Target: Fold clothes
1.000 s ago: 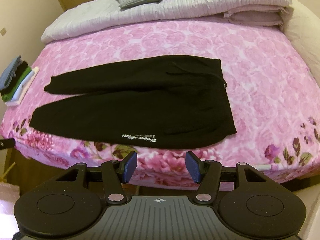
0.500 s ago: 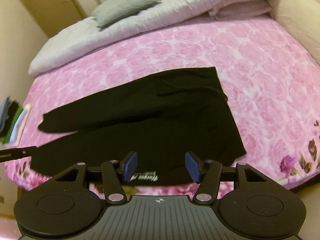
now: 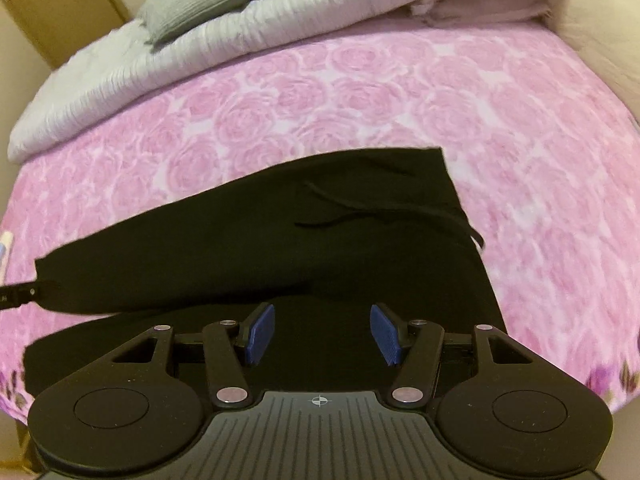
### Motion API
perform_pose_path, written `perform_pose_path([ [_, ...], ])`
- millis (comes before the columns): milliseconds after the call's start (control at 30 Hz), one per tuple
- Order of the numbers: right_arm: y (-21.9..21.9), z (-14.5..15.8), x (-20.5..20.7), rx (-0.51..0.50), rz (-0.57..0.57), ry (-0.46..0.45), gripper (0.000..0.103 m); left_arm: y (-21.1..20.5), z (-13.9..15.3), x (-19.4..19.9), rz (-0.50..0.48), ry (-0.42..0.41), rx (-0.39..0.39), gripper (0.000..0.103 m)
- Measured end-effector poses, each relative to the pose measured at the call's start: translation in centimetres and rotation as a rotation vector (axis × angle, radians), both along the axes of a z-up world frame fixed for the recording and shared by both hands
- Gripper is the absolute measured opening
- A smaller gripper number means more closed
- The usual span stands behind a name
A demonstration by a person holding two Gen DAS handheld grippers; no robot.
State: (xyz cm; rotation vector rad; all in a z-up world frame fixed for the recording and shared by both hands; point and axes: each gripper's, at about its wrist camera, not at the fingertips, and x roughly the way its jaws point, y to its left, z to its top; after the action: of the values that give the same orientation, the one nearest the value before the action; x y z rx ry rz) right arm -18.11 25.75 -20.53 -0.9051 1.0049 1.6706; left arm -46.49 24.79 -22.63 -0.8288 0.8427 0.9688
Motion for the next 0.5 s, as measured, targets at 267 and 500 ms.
perform_pose_path([
  [267, 7.9, -7.3, 0.4, 0.037, 0.245, -0.031, 0.057, 3.6, -5.0, 1.4, -0.027, 0.039, 0.021, 0.033],
  [500, 14.8, -12.9, 0.2, 0.066, 0.504, -0.019, 0.057, 6.6, -9.2, 5.1, -0.07, 0.105, 0.103, 0.033],
])
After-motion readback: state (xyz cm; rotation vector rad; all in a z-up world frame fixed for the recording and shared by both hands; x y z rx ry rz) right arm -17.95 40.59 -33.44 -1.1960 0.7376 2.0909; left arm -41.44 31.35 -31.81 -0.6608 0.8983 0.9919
